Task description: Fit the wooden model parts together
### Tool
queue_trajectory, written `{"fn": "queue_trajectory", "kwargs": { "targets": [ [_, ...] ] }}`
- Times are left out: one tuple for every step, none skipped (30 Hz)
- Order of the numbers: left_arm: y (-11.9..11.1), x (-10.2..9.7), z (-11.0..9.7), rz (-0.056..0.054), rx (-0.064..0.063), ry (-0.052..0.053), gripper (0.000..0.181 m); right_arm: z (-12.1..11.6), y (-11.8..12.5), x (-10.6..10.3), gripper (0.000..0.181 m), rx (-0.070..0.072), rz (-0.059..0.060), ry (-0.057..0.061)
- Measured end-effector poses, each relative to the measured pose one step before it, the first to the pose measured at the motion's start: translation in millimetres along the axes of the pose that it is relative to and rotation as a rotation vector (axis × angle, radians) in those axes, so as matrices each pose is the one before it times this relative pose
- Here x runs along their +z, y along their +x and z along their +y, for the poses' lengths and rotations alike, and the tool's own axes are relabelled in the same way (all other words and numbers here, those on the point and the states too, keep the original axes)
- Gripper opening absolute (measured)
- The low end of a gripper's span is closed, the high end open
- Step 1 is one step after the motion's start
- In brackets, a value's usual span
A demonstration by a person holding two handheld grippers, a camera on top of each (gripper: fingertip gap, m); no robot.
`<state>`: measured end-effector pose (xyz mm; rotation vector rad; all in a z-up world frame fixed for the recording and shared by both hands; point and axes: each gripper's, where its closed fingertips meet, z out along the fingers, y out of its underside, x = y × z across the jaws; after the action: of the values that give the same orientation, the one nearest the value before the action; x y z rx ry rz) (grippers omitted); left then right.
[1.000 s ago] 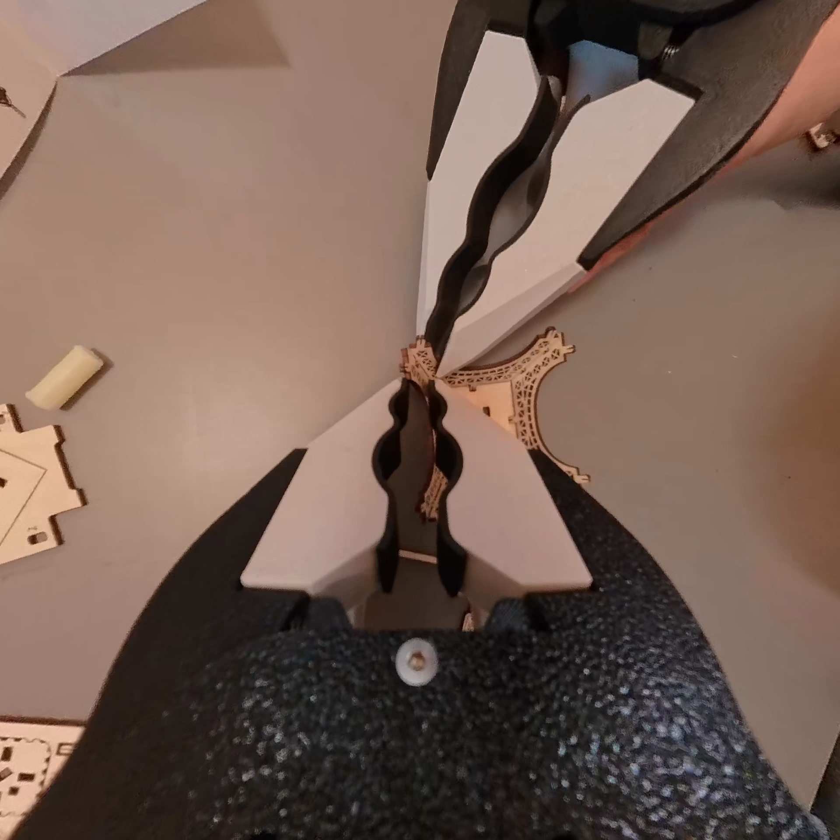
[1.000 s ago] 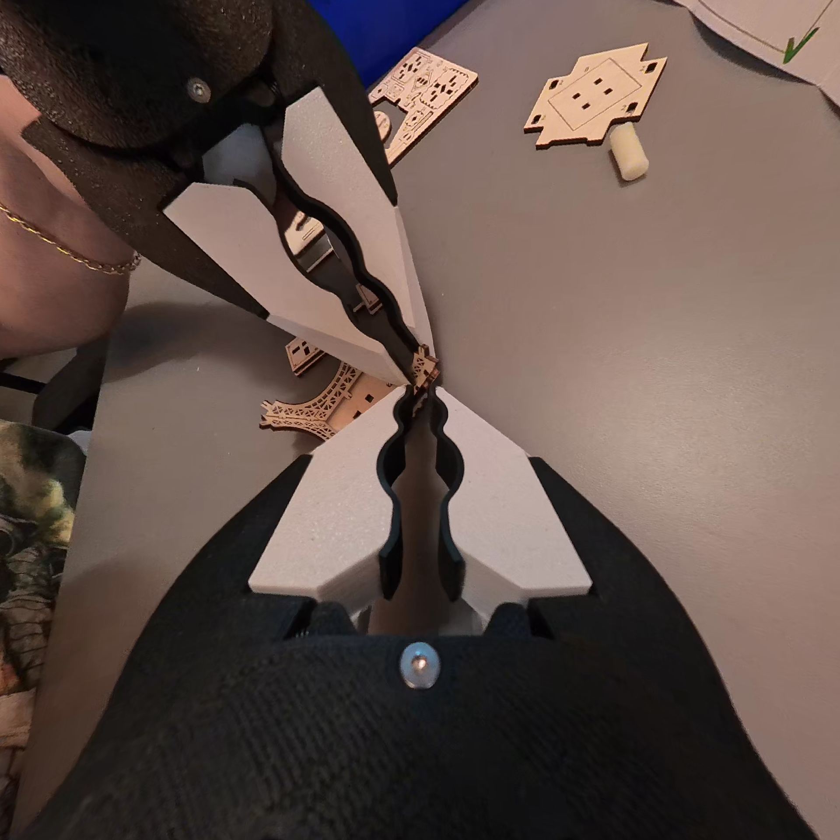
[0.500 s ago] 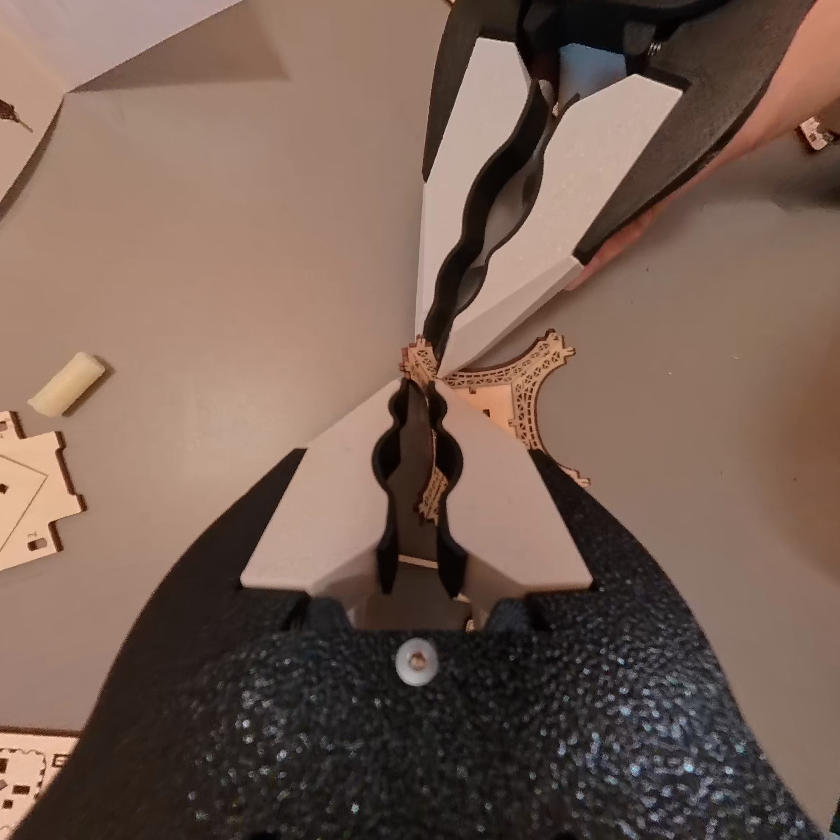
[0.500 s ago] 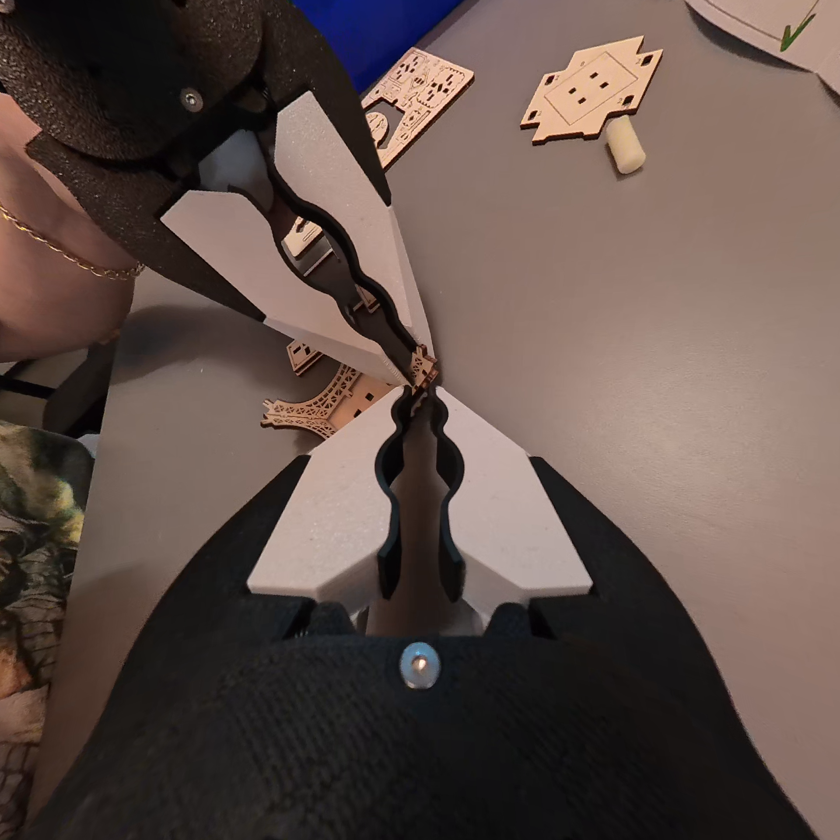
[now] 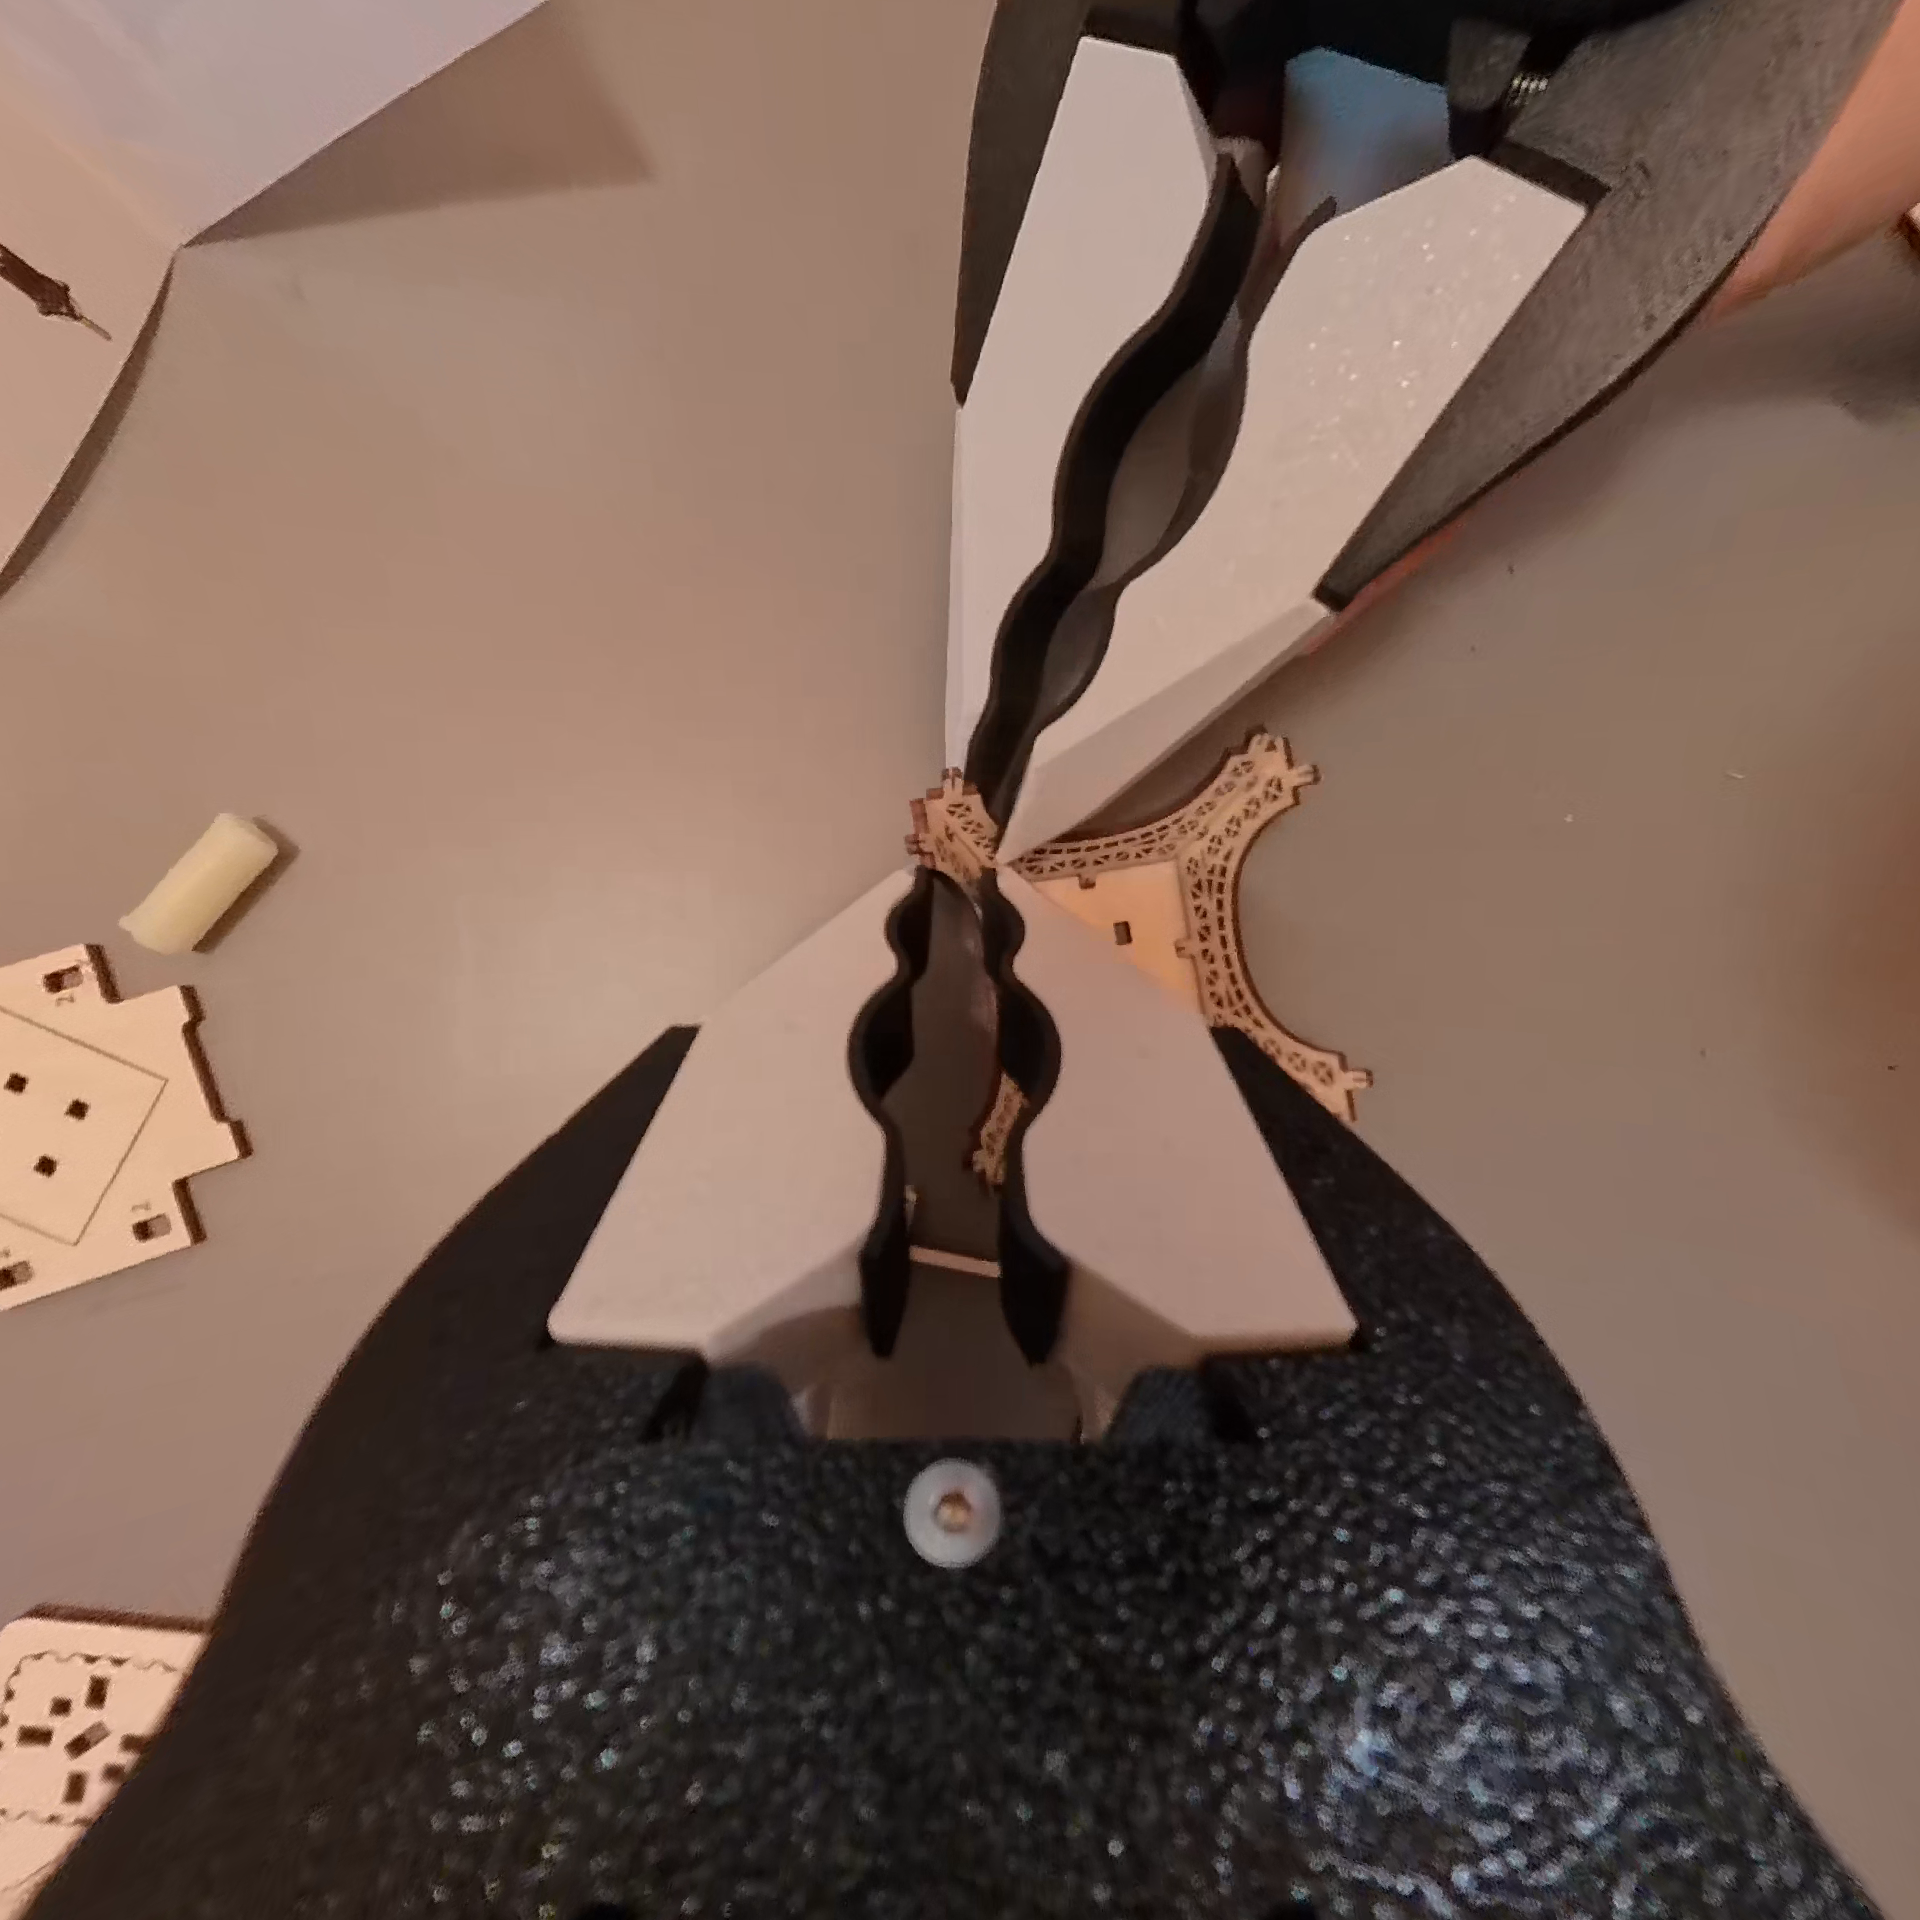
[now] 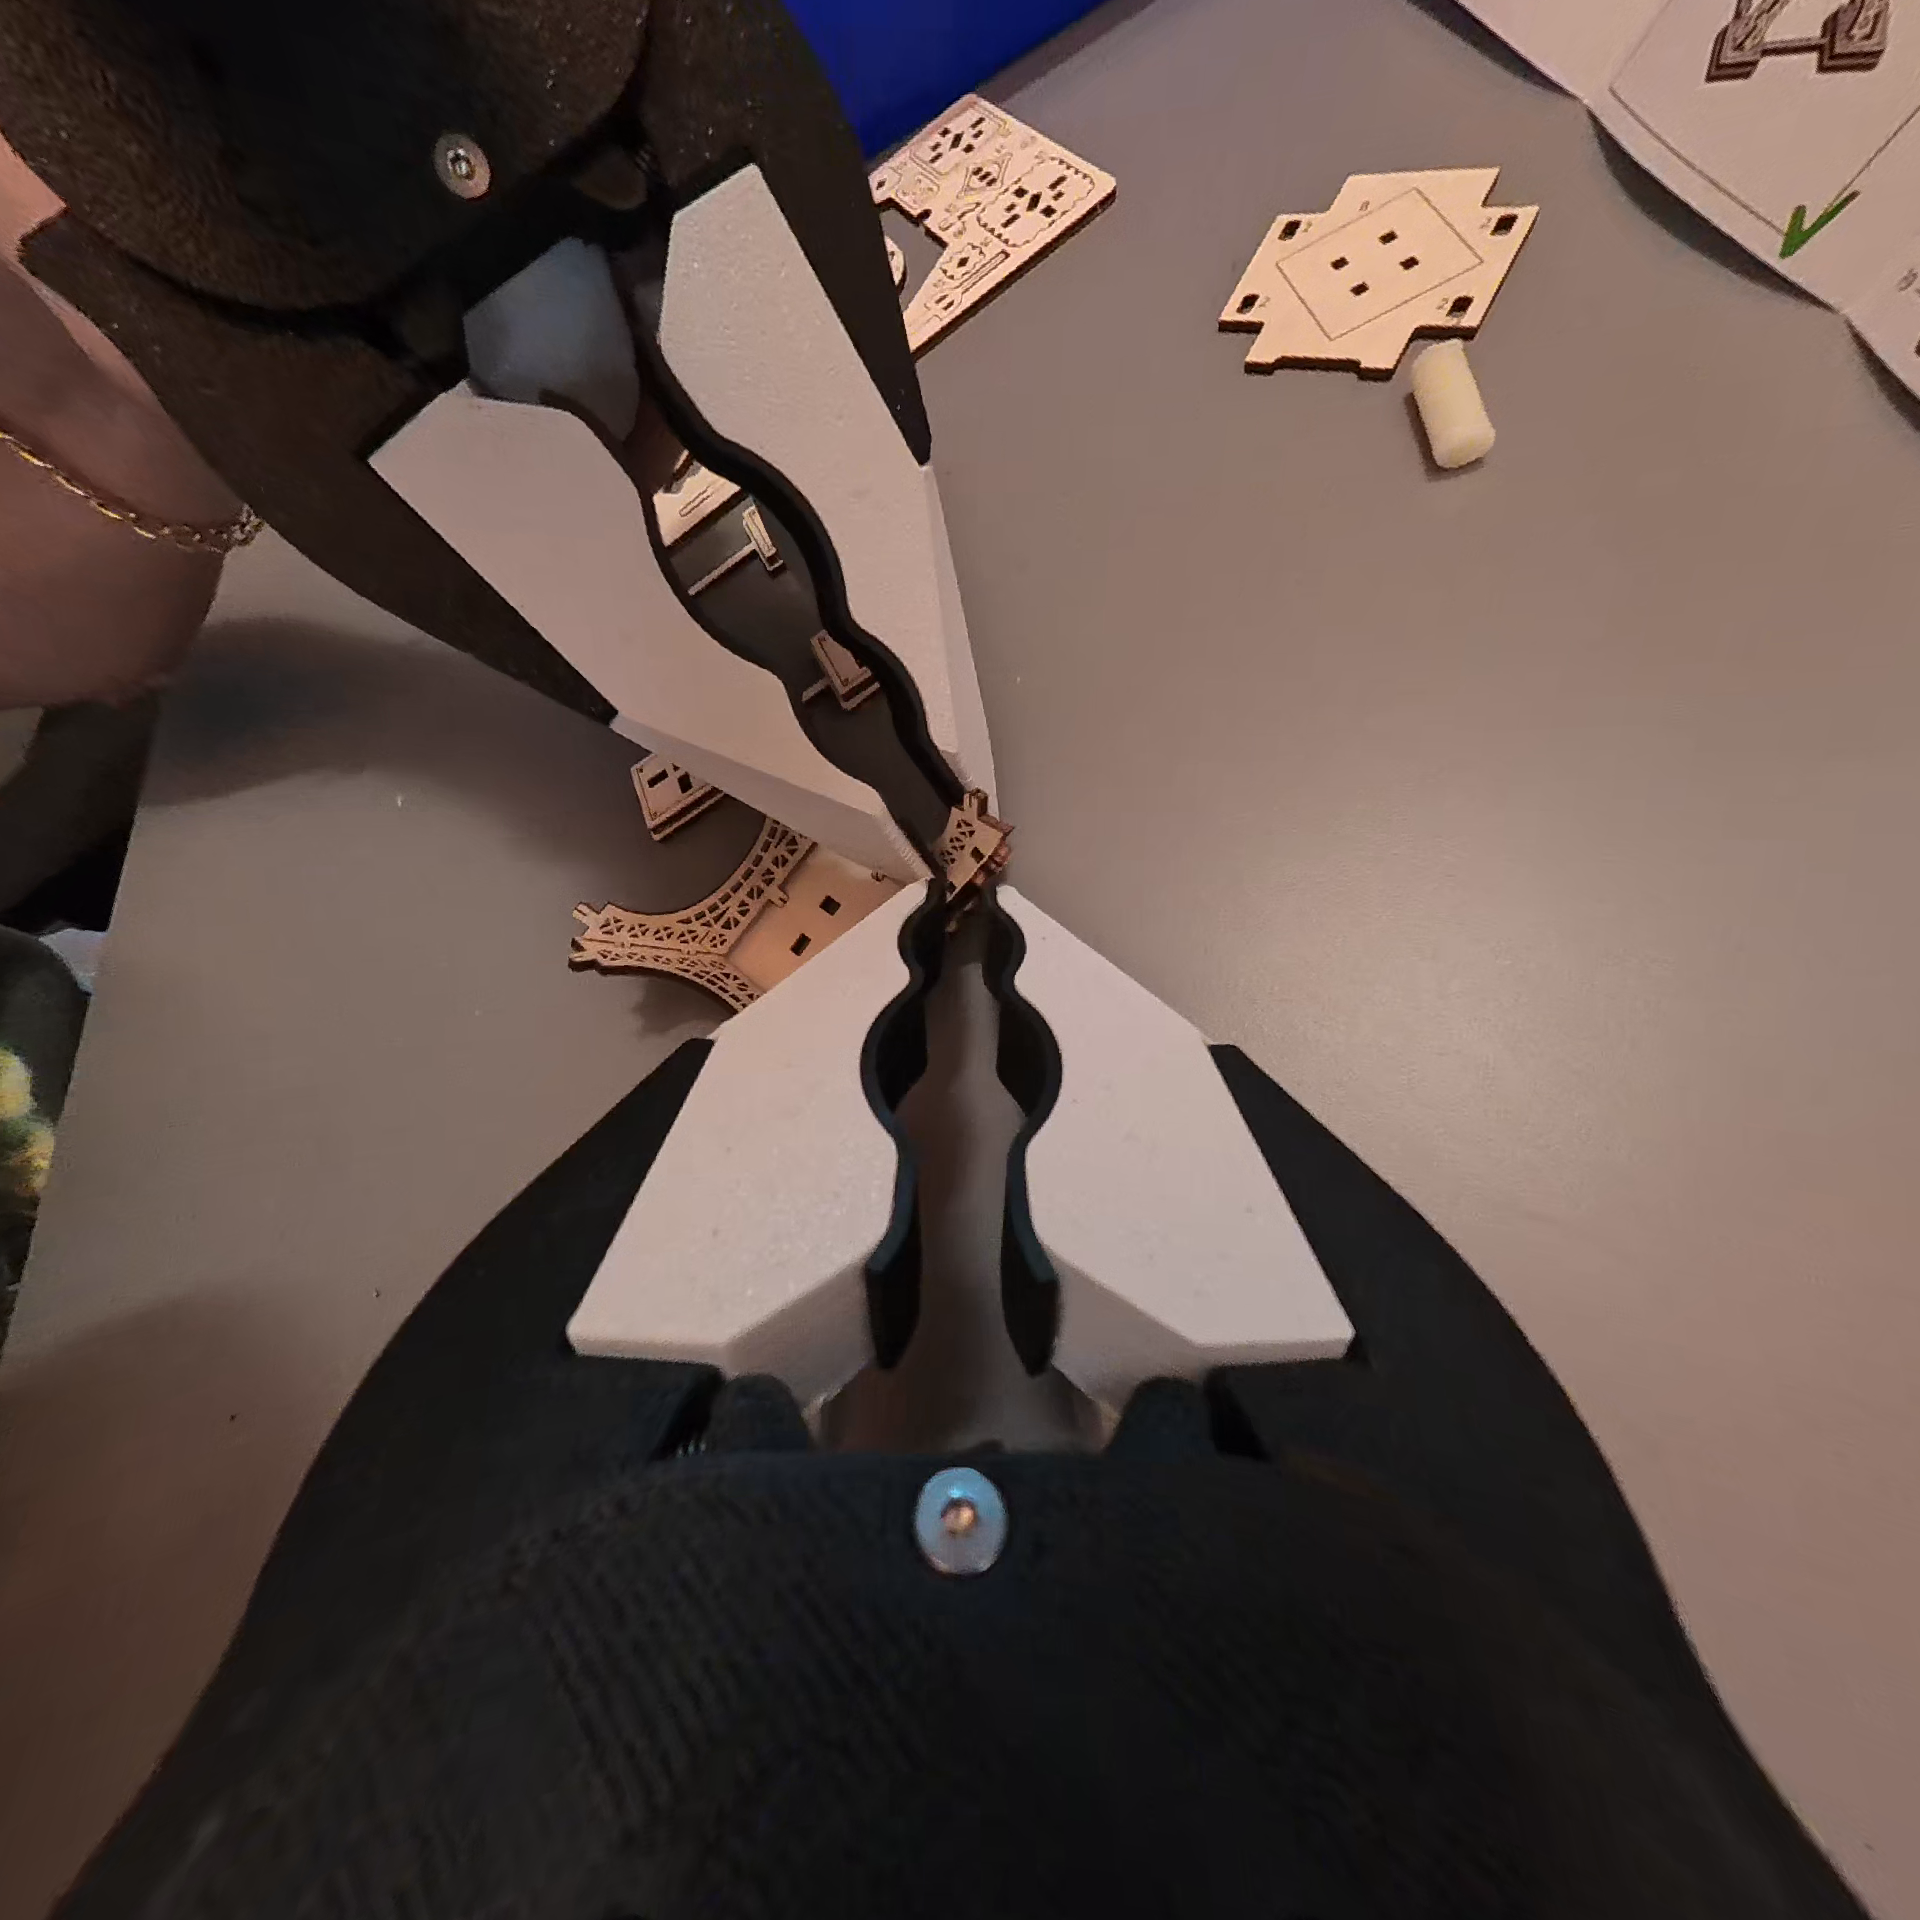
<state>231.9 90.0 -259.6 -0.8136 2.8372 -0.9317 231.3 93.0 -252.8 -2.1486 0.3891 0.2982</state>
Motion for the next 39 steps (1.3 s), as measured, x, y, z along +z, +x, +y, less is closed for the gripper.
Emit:
{"fn": "queue_trajectory", "kwargs": {
  "targets": [
    [-0.90, 0.07, -1.25, 0.0009, -0.0042, 0.0131, 0.006, -0.37, 0.85, -0.45, 0.004, 0.0077, 0.0027, 0.0042],
    [-0.45, 0.03, -1.43, 0.0016, -0.0013, 0.0166, 0.006, -0.82, 1.23, -0.94, 0.004, 0.0086, 0.0062, 0.0091],
    [0.01, -0.04, -0.59, 0.0043, -0.0039, 0.0101, 0.006, -0.49, 0.55, -0.87, 0.005, 0.0141, -0.0003, 0.0072],
    [-0.45, 0.19, -0.31, 0.0022, -0.0087, 0.0056, 0.006, -0.25, 0.51, -0.24, 0.005, 0.0202, -0.0027, 0.0053],
    [-0.57, 0.32, -0.21, 0.0003, -0.0076, 0.0042, 0.006, -0.22, 0.69, 0.04, 0.005, 0.0167, -0.0007, 0.0027],
    [-0.36, 0.04, -0.39, -0.0013, -0.0017, 0.0055, 0.006, -0.32, 0.61, -0.15, 0.005, 0.0113, -0.0007, 0.0033],
    [-0.58, -0.40, -1.04, -0.0047, -0.0016, 0.0078, 0.006, -0.81, 0.30, -0.55, 0.004, 0.0117, -0.0017, 0.0082],
    [-0.71, -0.40, -0.83, -0.0057, -0.0034, 0.0064, 0.006, -1.08, 0.57, -0.61, 0.004, 0.0146, 0.0001, 0.0100],
    [-0.23, -0.06, 0.29, -0.0029, 0.0013, 0.0002, 0.006, -0.43, 0.13, -0.09, 0.004, 0.0148, -0.0023, 0.0063],
    [-0.65, -0.10, 1.00, -0.0053, 0.0046, -0.0029, 0.006, -0.42, -0.76, 0.20, 0.005, 0.0176, -0.0092, 0.0077],
    [-0.74, -0.04, 1.01, -0.0053, 0.0017, -0.0023, 0.007, 0.19, -0.02, 0.84, 0.005, 0.0228, -0.0076, 0.0075],
    [-0.46, 0.02, 0.84, -0.0034, 0.0020, -0.0003, 0.007, 1.74, 0.28, 1.10, 0.003, 0.0234, -0.0086, -0.0020],
    [-0.42, 0.02, 0.74, -0.0023, -0.0001, 0.0006, 0.008, 2.36, -0.34, 0.73, 0.004, 0.0232, -0.0149, -0.0089],
    [-0.22, -0.06, 0.27, -0.0001, -0.0037, 0.0043, 0.008, 0.55, 0.84, 0.09, 0.006, 0.0156, -0.0045, -0.0030],
    [-0.01, -0.06, 0.08, 0.0017, -0.0048, 0.0040, 0.008, -0.92, 0.78, -0.50, 0.007, 0.0042, 0.0019, 0.0057],
    [-0.45, -0.23, 0.21, -0.0004, -0.0026, 0.0026, 0.009, -1.05, 0.08, -0.86, 0.008, -0.0033, 0.0001, 0.0070],
    [-1.69, -0.78, 0.75, -0.0071, -0.0006, -0.0016, 0.013, -0.82, 0.74, -0.80, 0.009, -0.0013, 0.0035, 0.0060],
    [-2.36, -1.62, 1.66, -0.0098, 0.0012, -0.0089, 0.018, 0.30, 1.51, -0.61, 0.011, 0.0030, 0.0058, -0.0014],
    [-3.31, -2.57, 2.42, -0.0122, 0.0025, -0.0144, 0.021, 0.77, 0.46, -0.27, 0.012, 0.0037, -0.0016, -0.0049],
    [-4.37, -3.23, 2.07, -0.0169, 0.0053, -0.0092, 0.020, -0.28, -0.72, -0.33, 0.012, 0.0038, -0.0097, 0.0027],
    [-3.92, -3.38, 0.65, -0.0107, 0.0051, 0.0020, 0.020, -0.59, -0.05, -0.42, 0.013, 0.0051, -0.0048, 0.0046],
    [-1.49, -2.95, 0.14, 0.0068, -0.0031, 0.0070, 0.020, -0.48, 0.28, -0.20, 0.013, 0.0063, -0.0016, 0.0033],
    [0.66, -1.86, 0.00, 0.0205, -0.0123, 0.0072, 0.020, 0.05, -1.36, 0.44, 0.015, 0.0015, -0.0116, -0.0009],
    [1.24, -1.07, 0.51, 0.0218, -0.0145, 0.0036, 0.020, 0.33, -1.88, 0.79, 0.015, -0.0025, -0.0110, -0.0035],
    [0.96, -0.50, 1.23, 0.0167, -0.0124, -0.0021, 0.020, -0.05, 0.15, 0.96, 0.016, -0.0024, 0.0046, -0.0024],
    [1.81, -0.22, 1.57, 0.0172, -0.0057, -0.0049, 0.022, -0.01, 0.64, 0.96, 0.016, -0.0039, 0.0085, -0.0030],
    [0.81, -0.24, 1.19, 0.0077, 0.0009, -0.0022, 0.021, -0.28, -0.03, 0.63, 0.016, -0.0048, 0.0038, -0.0002],
    [-2.07, -0.50, 0.29, -0.0124, -0.0016, 0.0048, 0.016, -0.68, -0.16, 0.29, 0.016, -0.0042, 0.0026, 0.0028],
    [-2.59, -0.33, 0.39, -0.0126, -0.0095, 0.0030, 0.010, -1.40, 0.28, -0.09, 0.016, -0.0027, 0.0034, 0.0067],
    [-0.84, 0.50, 0.27, 0.0006, -0.0161, 0.0007, 0.008, -2.27, 0.64, -0.30, 0.016, -0.0013, 0.0028, 0.0114],
    [0.18, 1.21, 0.21, 0.0086, -0.0208, -0.0002, 0.009, -2.53, 1.50, -0.21, 0.014, 0.0021, 0.0073, 0.0128],
    [0.95, 1.84, 0.45, 0.0120, -0.0180, -0.0036, 0.009, -2.11, 1.43, 0.22, 0.013, 0.0048, 0.0069, 0.0098],
    [1.49, 1.74, 0.29, 0.0130, -0.0075, -0.0043, 0.011, -1.02, -0.46, 0.82, 0.015, 0.0011, -0.0054, 0.0021],
    [1.02, 0.99, -0.62, 0.0051, -0.0006, 0.0016, 0.011, -0.02, -1.85, 1.26, 0.016, -0.0029, -0.0121, -0.0041],
    [0.59, 0.11, -0.65, 0.0001, 0.0026, 0.0022, 0.010, 0.48, -0.20, 1.30, 0.017, -0.0032, 0.0005, -0.0070],
    [0.83, -0.28, -0.26, 0.0004, 0.0025, -0.0007, 0.011, 0.39, 1.19, 1.17, 0.017, -0.0033, 0.0106, -0.0066],
    [0.86, -0.54, -0.53, 0.0010, 0.0014, 0.0004, 0.011, 0.08, 0.39, 0.87, 0.014, -0.0072, 0.0073, -0.0041],
    [0.80, -0.76, -1.30, 0.0000, 0.0018, 0.0059, 0.010, -1.13, -0.66, 0.25, 0.007, -0.0106, 0.0023, 0.0042],
    [0.92, -0.50, -1.80, 0.0010, 0.0017, 0.0085, 0.010, -2.47, -1.78, -0.40, 0.000, -0.0139, -0.0044, 0.0141]
  ]
}}
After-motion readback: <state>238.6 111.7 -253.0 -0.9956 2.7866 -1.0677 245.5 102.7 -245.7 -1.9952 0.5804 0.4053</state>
